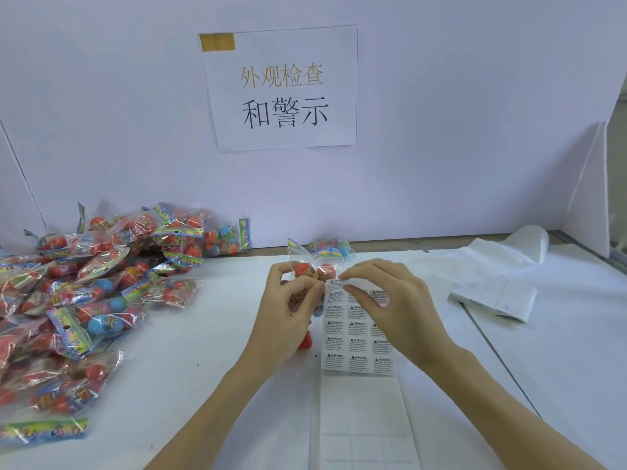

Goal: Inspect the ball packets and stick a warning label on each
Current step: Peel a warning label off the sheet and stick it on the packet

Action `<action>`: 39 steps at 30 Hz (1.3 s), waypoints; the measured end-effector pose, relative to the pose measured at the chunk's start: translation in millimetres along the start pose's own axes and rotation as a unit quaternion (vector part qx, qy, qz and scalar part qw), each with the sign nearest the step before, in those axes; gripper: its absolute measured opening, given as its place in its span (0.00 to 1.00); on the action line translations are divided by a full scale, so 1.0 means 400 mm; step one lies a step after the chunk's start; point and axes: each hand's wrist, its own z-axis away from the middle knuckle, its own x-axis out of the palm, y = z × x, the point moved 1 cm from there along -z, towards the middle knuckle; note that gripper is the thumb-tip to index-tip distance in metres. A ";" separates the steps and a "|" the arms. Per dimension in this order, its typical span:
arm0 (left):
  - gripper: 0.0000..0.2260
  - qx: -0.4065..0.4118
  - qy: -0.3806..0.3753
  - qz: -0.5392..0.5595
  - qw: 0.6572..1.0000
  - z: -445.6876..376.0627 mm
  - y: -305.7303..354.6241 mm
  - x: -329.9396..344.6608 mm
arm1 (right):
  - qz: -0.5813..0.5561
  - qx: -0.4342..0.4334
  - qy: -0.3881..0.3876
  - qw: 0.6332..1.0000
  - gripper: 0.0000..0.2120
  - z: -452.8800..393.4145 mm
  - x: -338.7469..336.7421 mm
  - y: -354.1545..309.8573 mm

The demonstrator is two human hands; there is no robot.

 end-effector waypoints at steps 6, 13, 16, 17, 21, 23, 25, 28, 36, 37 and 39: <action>0.08 -0.032 0.001 0.006 0.999 0.000 -0.005 0.000 | -0.045 -0.029 -0.024 0.998 0.04 0.001 0.005 -0.005; 0.18 -0.060 -0.124 0.023 0.990 0.004 0.012 -0.016 | -0.114 0.027 -0.036 0.992 0.04 0.004 0.009 -0.007; 0.15 -0.057 -0.128 0.006 0.990 0.001 0.007 -0.027 | -0.126 0.047 -0.048 0.990 0.04 0.003 0.011 -0.006; 0.12 -0.053 -0.125 -0.004 0.991 -0.001 0.004 -0.028 | -0.130 0.054 -0.055 0.989 0.04 0.003 0.010 -0.006; 0.05 -0.027 -0.104 -0.043 0.993 -0.005 -0.010 -0.023 | -0.135 0.060 -0.081 0.986 0.02 0.003 0.006 -0.004; 0.04 -0.009 -0.081 -0.057 0.995 -0.006 -0.013 -0.016 | -0.140 0.067 -0.096 0.983 0.03 0.003 0.006 -0.005; 0.09 0.003 -0.057 -0.061 0.997 -0.007 -0.017 -0.009 | -0.143 0.072 -0.113 0.981 0.04 0.002 0.005 -0.004; 0.08 0.000 -0.024 -0.055 0.998 -0.010 -0.025 -0.005 | -0.162 0.088 -0.120 0.975 0.05 -0.004 -0.004 -0.006; 0.18 0.007 0.145 0.002 0.989 -0.054 -0.020 -0.090 | -0.306 0.214 0.020 0.928 0.07 -0.029 -0.026 -0.012; 0.18 -0.006 0.145 0.054 0.988 -0.055 -0.014 -0.102 | -0.315 0.226 0.018 0.921 0.06 -0.032 -0.025 -0.014; 0.19 -0.020 0.120 0.132 0.984 -0.049 0.002 -0.109 | -0.329 0.238 0.011 0.914 0.05 -0.036 -0.024 -0.020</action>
